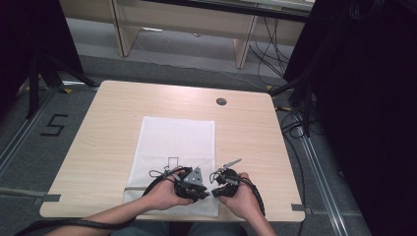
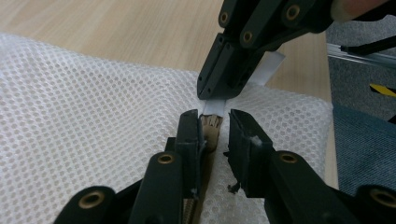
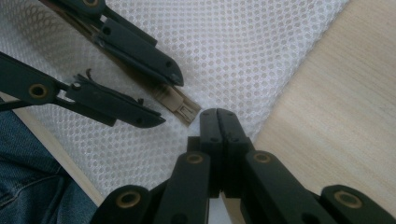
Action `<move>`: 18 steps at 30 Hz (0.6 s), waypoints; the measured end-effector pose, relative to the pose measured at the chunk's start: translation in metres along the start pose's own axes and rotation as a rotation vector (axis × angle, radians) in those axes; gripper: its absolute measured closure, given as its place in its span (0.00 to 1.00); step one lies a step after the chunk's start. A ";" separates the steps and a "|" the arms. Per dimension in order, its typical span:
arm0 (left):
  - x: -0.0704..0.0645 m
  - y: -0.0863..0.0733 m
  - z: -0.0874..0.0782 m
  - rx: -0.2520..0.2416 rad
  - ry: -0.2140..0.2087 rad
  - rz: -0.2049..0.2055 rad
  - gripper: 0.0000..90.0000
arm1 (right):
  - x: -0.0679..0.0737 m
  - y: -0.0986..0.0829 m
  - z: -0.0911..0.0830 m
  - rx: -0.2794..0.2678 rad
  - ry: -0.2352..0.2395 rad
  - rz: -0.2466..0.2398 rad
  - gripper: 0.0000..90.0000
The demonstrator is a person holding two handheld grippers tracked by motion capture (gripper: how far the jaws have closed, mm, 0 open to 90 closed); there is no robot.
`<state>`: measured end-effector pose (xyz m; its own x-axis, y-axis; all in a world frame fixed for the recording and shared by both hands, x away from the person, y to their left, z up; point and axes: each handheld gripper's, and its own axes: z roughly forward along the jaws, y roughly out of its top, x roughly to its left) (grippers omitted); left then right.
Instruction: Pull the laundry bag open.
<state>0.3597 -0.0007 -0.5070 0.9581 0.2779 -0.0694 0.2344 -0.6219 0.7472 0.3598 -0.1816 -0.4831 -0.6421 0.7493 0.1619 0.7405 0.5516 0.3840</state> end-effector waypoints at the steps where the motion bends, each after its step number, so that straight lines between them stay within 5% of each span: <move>1: 0.000 0.000 0.001 0.000 0.001 0.000 0.81 | 0.000 0.000 0.000 0.001 0.000 0.000 1.00; 14: 0.001 0.001 0.004 0.010 0.000 -0.027 0.89 | 0.000 0.000 0.000 0.007 0.002 0.013 1.00; 18: 0.000 0.002 0.003 0.030 0.017 0.011 0.90 | 0.001 0.000 -0.001 0.007 0.004 0.018 1.00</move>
<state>0.3606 -0.0039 -0.5078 0.9578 0.2830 -0.0496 0.2287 -0.6465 0.7279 0.3595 -0.1810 -0.4822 -0.6293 0.7578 0.1722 0.7534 0.5406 0.3743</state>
